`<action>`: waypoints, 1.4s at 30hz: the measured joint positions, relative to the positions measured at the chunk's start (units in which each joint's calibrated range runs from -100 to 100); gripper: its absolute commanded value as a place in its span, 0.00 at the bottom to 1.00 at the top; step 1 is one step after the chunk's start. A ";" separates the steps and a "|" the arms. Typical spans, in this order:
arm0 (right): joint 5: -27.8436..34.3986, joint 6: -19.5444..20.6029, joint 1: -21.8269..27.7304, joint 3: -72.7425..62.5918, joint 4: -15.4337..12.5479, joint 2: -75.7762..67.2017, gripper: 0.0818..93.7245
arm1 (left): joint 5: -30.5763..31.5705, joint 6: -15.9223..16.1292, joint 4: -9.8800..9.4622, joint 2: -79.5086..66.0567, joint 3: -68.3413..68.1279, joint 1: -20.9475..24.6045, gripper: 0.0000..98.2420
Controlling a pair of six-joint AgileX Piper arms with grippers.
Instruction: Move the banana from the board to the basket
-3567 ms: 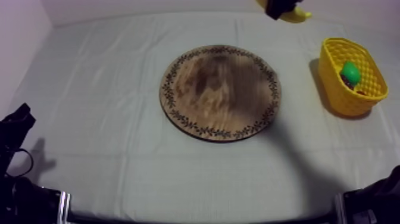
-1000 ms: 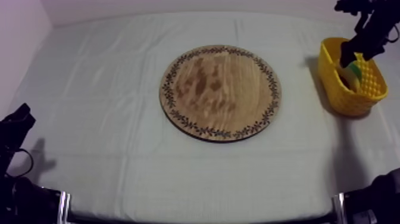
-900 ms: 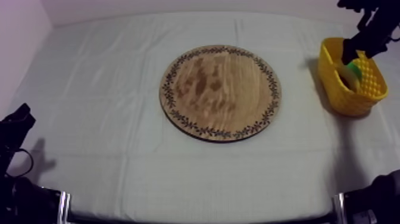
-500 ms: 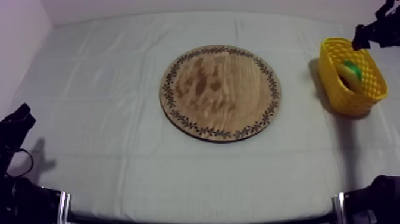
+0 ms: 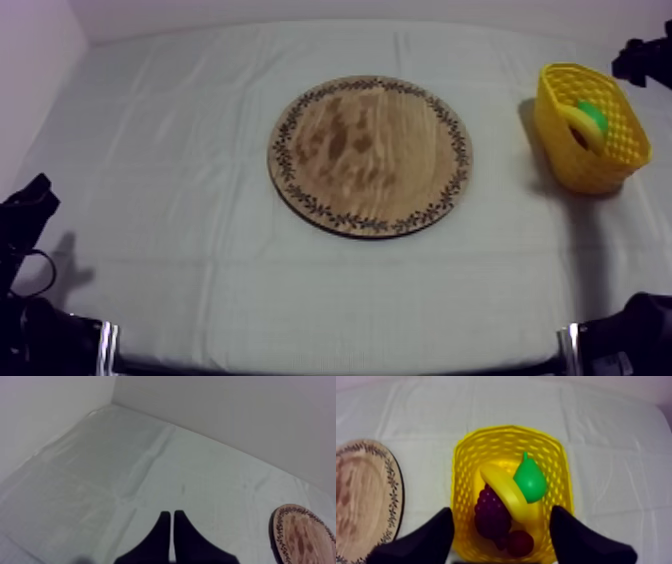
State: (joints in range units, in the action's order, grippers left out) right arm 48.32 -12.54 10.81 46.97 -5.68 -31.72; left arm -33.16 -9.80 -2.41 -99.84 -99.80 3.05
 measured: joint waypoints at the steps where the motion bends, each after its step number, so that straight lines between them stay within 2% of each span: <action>1: -0.70 -1.19 0.30 0.83 -1.44 -1.29 0.47 | 0.00 0.00 0.00 0.00 0.00 0.00 0.00; 4: -2.96 -5.57 -0.17 3.45 -4.27 -4.75 0.37 | 0.00 0.00 0.00 0.00 0.00 0.00 0.00; 7: -5.57 -9.52 -1.81 6.73 -4.63 -7.94 0.27 | 0.00 0.00 0.00 0.00 0.00 0.00 0.00; 10: -8.98 -11.56 -3.28 10.58 -4.88 -11.23 0.22 | 0.00 0.00 0.00 0.00 0.00 0.00 0.00; 15: -11.55 -11.66 -5.52 18.14 -8.72 -17.23 0.13 | 0.00 0.00 0.00 0.00 0.00 0.00 0.00; 21: -10.79 -10.85 -7.12 28.38 -15.18 -28.03 0.04 | 0.00 0.00 0.00 0.00 0.00 0.00 0.00; 25: -9.66 -12.98 -8.38 35.27 -16.77 -35.53 0.01 | 0.00 0.00 0.00 0.00 0.00 0.00 0.00; 28: -9.13 -12.92 -8.73 40.22 -17.07 -41.80 0.01 | 0.00 0.00 0.00 0.00 0.00 0.00 0.00; 31: -7.94 -11.14 -8.73 43.72 -16.84 -47.66 0.01 | 0.00 0.00 0.00 0.00 0.00 0.00 0.00; 39: 0.16 -2.10 -10.70 45.22 -11.23 -59.85 0.00 | 0.00 0.00 0.00 0.00 0.00 0.00 0.00; 42: -0.48 1.33 -12.25 46.56 -8.27 -62.89 0.00 | 0.00 0.00 0.00 0.00 0.00 0.00 0.00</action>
State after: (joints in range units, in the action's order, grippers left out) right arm 47.84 -11.21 -1.45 93.53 -13.95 -94.61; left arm -33.16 -9.80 -2.41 -99.84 -99.80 3.05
